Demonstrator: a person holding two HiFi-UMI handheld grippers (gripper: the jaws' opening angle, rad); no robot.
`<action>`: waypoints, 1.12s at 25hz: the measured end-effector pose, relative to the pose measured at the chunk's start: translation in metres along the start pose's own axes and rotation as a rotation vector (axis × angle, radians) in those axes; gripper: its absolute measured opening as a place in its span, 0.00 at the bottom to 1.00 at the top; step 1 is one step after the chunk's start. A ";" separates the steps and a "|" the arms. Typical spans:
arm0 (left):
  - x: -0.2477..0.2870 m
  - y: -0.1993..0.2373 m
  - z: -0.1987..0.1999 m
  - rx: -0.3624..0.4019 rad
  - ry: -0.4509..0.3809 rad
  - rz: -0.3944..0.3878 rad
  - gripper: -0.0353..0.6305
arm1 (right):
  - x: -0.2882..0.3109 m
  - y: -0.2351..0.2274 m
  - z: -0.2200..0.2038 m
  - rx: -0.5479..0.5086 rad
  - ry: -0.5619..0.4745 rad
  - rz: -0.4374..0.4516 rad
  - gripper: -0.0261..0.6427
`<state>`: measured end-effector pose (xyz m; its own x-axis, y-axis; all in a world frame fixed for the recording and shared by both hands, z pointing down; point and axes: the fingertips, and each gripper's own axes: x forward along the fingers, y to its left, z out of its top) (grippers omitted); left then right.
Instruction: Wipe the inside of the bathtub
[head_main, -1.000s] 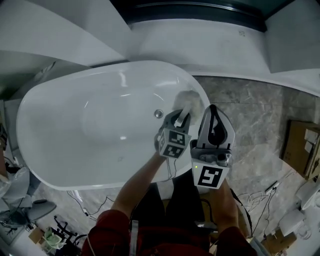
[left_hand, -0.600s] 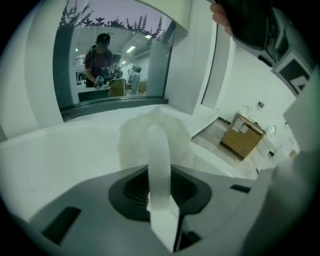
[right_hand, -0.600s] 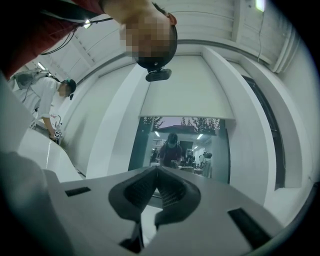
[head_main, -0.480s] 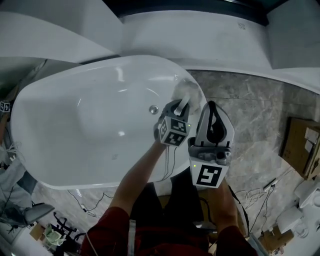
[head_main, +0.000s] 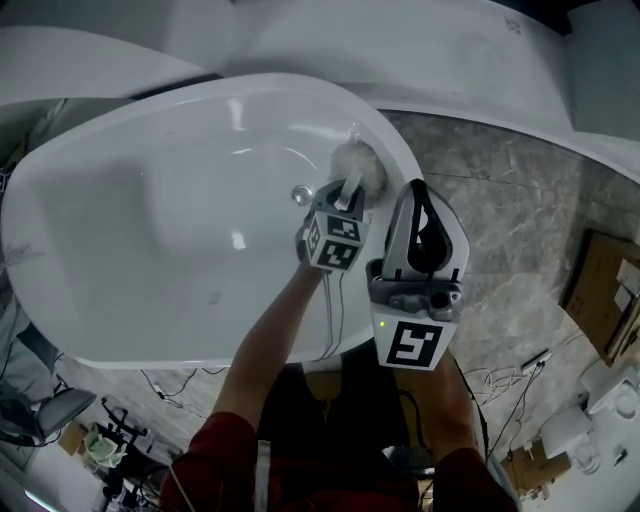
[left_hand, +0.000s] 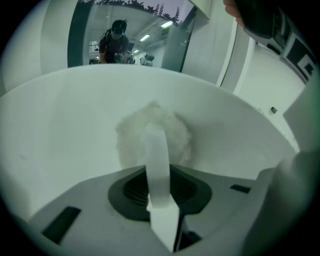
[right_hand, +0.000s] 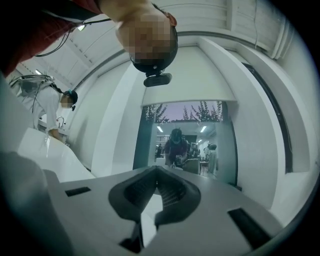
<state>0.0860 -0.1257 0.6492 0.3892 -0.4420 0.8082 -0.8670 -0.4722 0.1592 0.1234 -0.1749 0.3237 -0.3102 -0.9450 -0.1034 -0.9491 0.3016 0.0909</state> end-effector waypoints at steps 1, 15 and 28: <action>0.008 0.005 -0.008 -0.004 0.011 0.006 0.19 | 0.001 0.002 -0.008 0.005 0.006 0.009 0.06; 0.111 0.073 -0.136 -0.044 0.250 0.101 0.19 | 0.008 0.050 -0.085 0.108 0.055 0.163 0.06; 0.141 0.091 -0.176 -0.037 0.355 0.097 0.19 | 0.008 0.059 -0.108 0.042 0.079 0.192 0.06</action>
<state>0.0075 -0.0966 0.8774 0.1781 -0.1878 0.9659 -0.9077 -0.4103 0.0876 0.0710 -0.1781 0.4356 -0.4820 -0.8761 -0.0101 -0.8749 0.4806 0.0595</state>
